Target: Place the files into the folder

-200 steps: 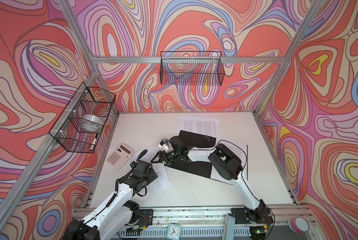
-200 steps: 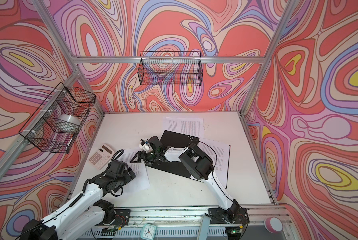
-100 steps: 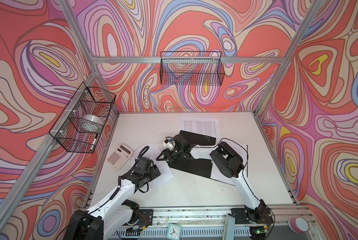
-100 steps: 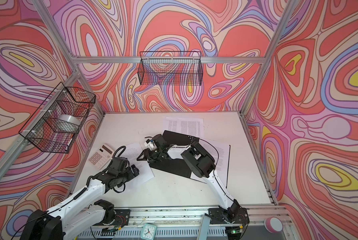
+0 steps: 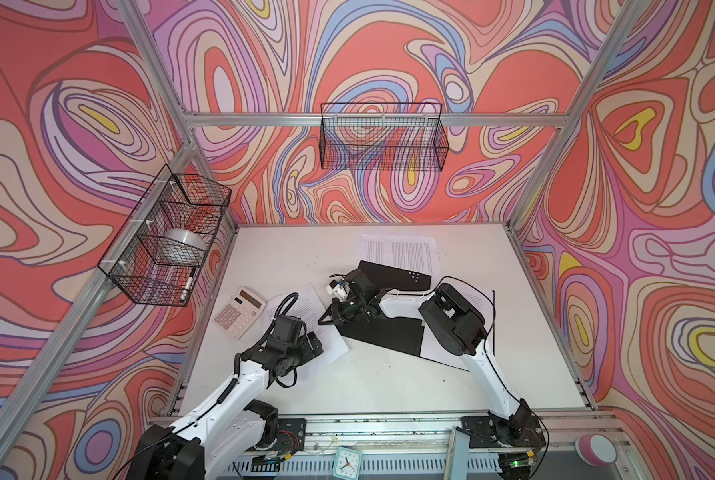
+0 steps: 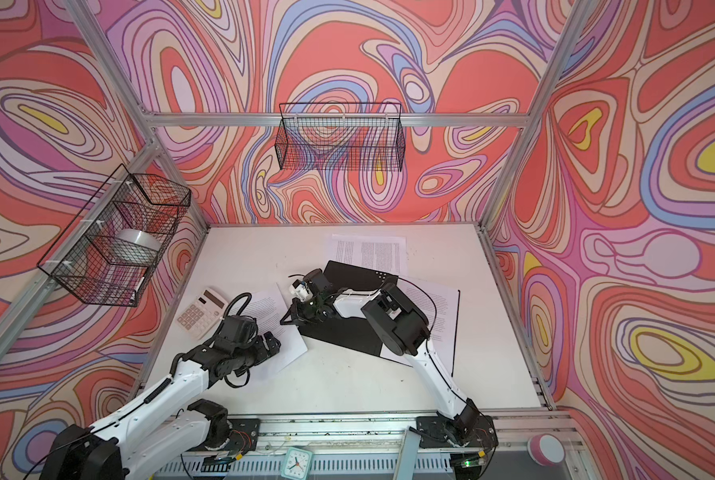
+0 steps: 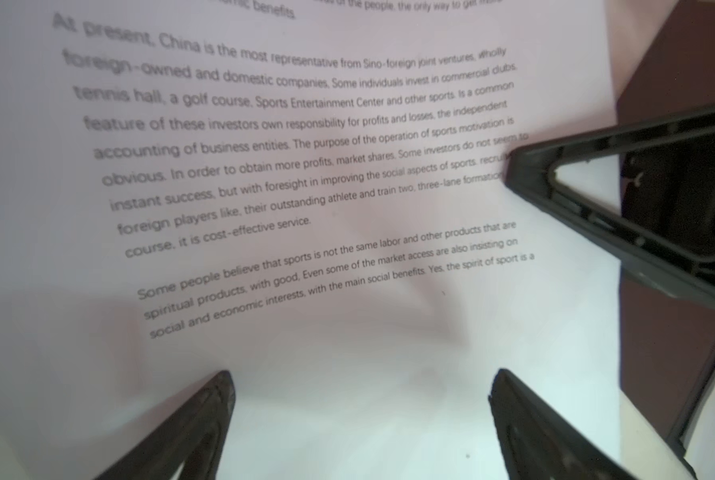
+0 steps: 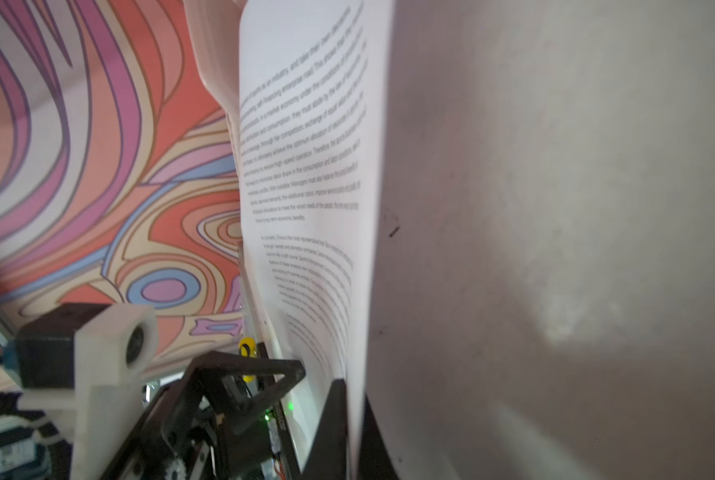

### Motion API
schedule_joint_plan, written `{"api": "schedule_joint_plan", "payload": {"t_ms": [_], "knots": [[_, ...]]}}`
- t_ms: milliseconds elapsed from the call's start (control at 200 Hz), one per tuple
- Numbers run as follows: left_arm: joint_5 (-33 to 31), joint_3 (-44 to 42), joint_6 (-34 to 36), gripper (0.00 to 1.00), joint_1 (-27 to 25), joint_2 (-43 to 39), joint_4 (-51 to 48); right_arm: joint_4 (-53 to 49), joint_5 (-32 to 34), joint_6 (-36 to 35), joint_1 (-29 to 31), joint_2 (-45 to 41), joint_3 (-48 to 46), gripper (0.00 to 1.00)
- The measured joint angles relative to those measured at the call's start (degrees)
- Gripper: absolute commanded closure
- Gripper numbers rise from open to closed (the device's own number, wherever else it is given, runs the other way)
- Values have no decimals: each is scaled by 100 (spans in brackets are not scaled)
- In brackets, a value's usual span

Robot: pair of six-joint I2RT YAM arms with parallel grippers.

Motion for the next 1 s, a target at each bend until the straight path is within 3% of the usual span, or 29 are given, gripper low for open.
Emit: {"api": "schedule_joint_plan", "payload": {"t_ms": [170, 666, 831, 1001], "knots": [[140, 341, 144, 0, -4, -361, -527, -96, 52, 0, -107, -175, -105, 100], [494, 2103, 1049, 0, -4, -686, -1421, -522, 243, -315, -754, -1777, -828, 100], [802, 2540, 1351, 0, -4, -490, -1399, -883, 382, -518, -1084, -2299, -1123, 100], [1296, 2599, 1368, 0, -4, -404, -667, -1314, 577, -734, -1482, -2944, -1379, 100]]}}
